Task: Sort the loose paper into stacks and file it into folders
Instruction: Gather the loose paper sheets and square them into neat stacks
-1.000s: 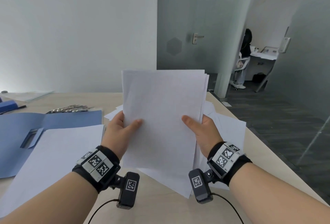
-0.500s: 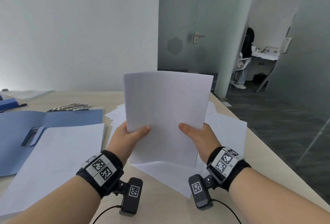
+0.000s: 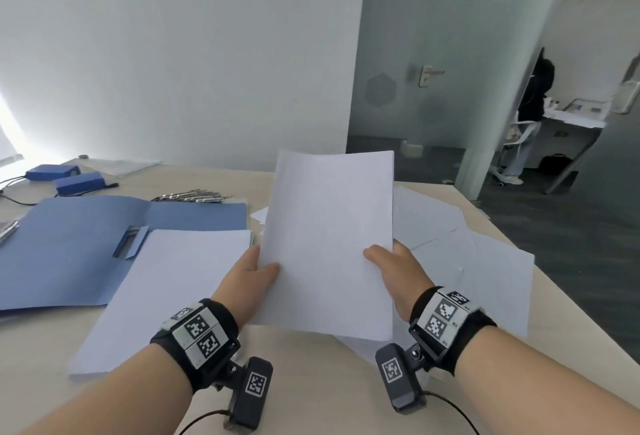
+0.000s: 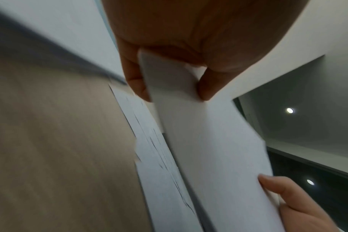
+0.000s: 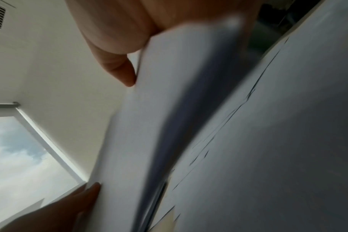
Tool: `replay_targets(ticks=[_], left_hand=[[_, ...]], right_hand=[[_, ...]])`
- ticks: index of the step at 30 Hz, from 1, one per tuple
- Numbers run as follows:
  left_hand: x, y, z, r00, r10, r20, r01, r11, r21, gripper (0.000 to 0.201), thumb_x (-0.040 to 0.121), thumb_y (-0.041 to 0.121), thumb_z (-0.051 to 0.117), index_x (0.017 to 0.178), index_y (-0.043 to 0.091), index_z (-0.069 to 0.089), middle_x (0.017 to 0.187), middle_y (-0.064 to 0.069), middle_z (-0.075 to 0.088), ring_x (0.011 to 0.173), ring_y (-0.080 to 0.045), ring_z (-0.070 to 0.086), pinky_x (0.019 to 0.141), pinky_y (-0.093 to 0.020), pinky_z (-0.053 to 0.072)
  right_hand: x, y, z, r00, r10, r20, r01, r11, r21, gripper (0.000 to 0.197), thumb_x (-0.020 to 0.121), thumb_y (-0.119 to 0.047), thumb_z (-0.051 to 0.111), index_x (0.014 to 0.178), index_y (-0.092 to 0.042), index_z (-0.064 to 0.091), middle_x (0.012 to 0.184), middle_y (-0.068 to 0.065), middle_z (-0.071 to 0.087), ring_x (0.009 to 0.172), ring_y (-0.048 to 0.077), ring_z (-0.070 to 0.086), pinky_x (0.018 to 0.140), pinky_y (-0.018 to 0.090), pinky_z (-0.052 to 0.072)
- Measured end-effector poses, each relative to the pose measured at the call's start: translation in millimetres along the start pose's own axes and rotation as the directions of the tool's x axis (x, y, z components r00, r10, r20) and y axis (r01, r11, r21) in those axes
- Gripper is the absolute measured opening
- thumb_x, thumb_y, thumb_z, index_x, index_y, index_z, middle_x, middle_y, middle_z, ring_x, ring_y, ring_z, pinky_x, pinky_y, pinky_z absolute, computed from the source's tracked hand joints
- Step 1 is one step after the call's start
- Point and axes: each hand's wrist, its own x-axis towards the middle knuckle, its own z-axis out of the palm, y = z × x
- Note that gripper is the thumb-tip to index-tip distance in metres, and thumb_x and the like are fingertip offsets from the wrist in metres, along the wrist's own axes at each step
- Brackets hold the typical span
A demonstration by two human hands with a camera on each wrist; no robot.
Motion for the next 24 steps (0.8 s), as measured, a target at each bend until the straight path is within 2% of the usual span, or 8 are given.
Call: replay_targets(ticks=[4, 6, 9, 12, 14, 18, 20, 24], left_hand=[[-8, -10, -55, 0.986, -0.117, -0.119, 0.125, 0.990, 0.060, 0.016, 0.098, 0.016, 0.046, 0.107, 0.022, 0.057, 0.105, -0.011, 0.068, 0.095, -0.035, 0.068, 0.087, -0.052, 0.058], [-14, -16, -82, 0.969, -0.162, -0.185, 0.182, 0.979, 0.093, 0.018, 0.096, 0.015, 0.044, 0.105, 0.019, 0.059, 0.103, -0.013, 0.068, 0.094, -0.036, 0.068, 0.087, -0.053, 0.058], [-23, -23, -120, 0.951, -0.173, -0.256, 0.220, 0.960, 0.172, 0.019, 0.092, 0.013, 0.048, 0.101, 0.018, 0.064, 0.094, -0.009, 0.073, 0.086, -0.032, 0.071, 0.082, -0.049, 0.060], [-27, -31, -152, 0.938, -0.150, -0.312, 0.230, 0.944, 0.238, 0.023, 0.088, 0.013, 0.053, 0.099, 0.025, 0.069, 0.088, -0.001, 0.077, 0.080, -0.026, 0.074, 0.080, -0.043, 0.061], [-32, -33, -166, 0.931, -0.138, -0.338, 0.237, 0.932, 0.273, 0.024, 0.088, 0.011, 0.055, 0.098, 0.027, 0.070, 0.088, 0.000, 0.077, 0.078, -0.023, 0.074, 0.077, -0.037, 0.060], [-37, -41, -182, 0.925, -0.140, -0.354, 0.249, 0.926, 0.283, 0.026, 0.088, 0.011, 0.057, 0.099, 0.028, 0.072, 0.088, 0.002, 0.078, 0.078, -0.023, 0.075, 0.083, -0.043, 0.061], [-38, -46, -187, 0.924, -0.144, -0.354, 0.253, 0.925, 0.282, 0.026, 0.088, 0.012, 0.057, 0.100, 0.028, 0.073, 0.088, 0.004, 0.078, 0.081, -0.022, 0.075, 0.086, -0.045, 0.060], [-36, -46, -188, 0.914, -0.102, -0.392, 0.234, 0.923, 0.307, 0.037, 0.093, 0.016, 0.061, 0.129, 0.021, 0.065, 0.125, 0.001, 0.069, 0.111, -0.021, 0.064, 0.105, -0.039, 0.047]], right_hand=[[4, 1, 56, 0.983, 0.118, 0.138, -0.114, 0.993, -0.039, 0.026, 0.081, -0.016, 0.052, 0.105, -0.013, 0.059, 0.084, 0.006, 0.060, 0.071, 0.023, 0.059, 0.053, 0.026, 0.048], [6, 8, 84, 0.976, 0.131, 0.173, -0.116, 0.989, -0.095, 0.033, 0.076, -0.019, 0.055, 0.108, -0.014, 0.060, 0.092, 0.010, 0.066, 0.076, 0.028, 0.066, 0.059, 0.037, 0.056], [7, 15, 123, 0.969, 0.130, 0.208, -0.105, 0.987, -0.125, 0.023, 0.085, -0.014, 0.061, 0.108, -0.019, 0.064, 0.108, 0.012, 0.072, 0.095, 0.037, 0.073, 0.080, 0.057, 0.058], [10, 18, 151, 0.960, 0.130, 0.249, -0.099, 0.986, -0.133, 0.020, 0.093, -0.009, 0.061, 0.109, -0.021, 0.064, 0.106, 0.009, 0.073, 0.079, 0.028, 0.071, 0.053, 0.027, 0.051], [12, 18, 165, 0.953, 0.124, 0.278, -0.085, 0.985, -0.150, 0.020, 0.095, -0.008, 0.060, 0.111, -0.018, 0.065, 0.103, 0.008, 0.074, 0.066, 0.014, 0.067, 0.044, 0.016, 0.043], [18, 21, 187, 0.936, 0.129, 0.327, -0.075, 0.982, -0.172, 0.017, 0.094, -0.008, 0.063, 0.108, -0.015, 0.068, 0.099, 0.004, 0.076, 0.072, 0.012, 0.070, 0.058, 0.021, 0.050], [20, 23, 192, 0.932, 0.154, 0.328, -0.082, 0.971, -0.223, 0.018, 0.094, -0.014, 0.064, 0.111, -0.015, 0.070, 0.091, 0.000, 0.075, 0.061, 0.009, 0.064, 0.050, 0.019, 0.044], [20, 26, 187, 0.919, 0.250, 0.305, -0.151, 0.938, -0.313, 0.020, 0.092, -0.028, 0.064, 0.104, -0.014, 0.071, 0.083, 0.004, 0.065, 0.055, 0.015, 0.051, 0.045, 0.020, 0.031]])
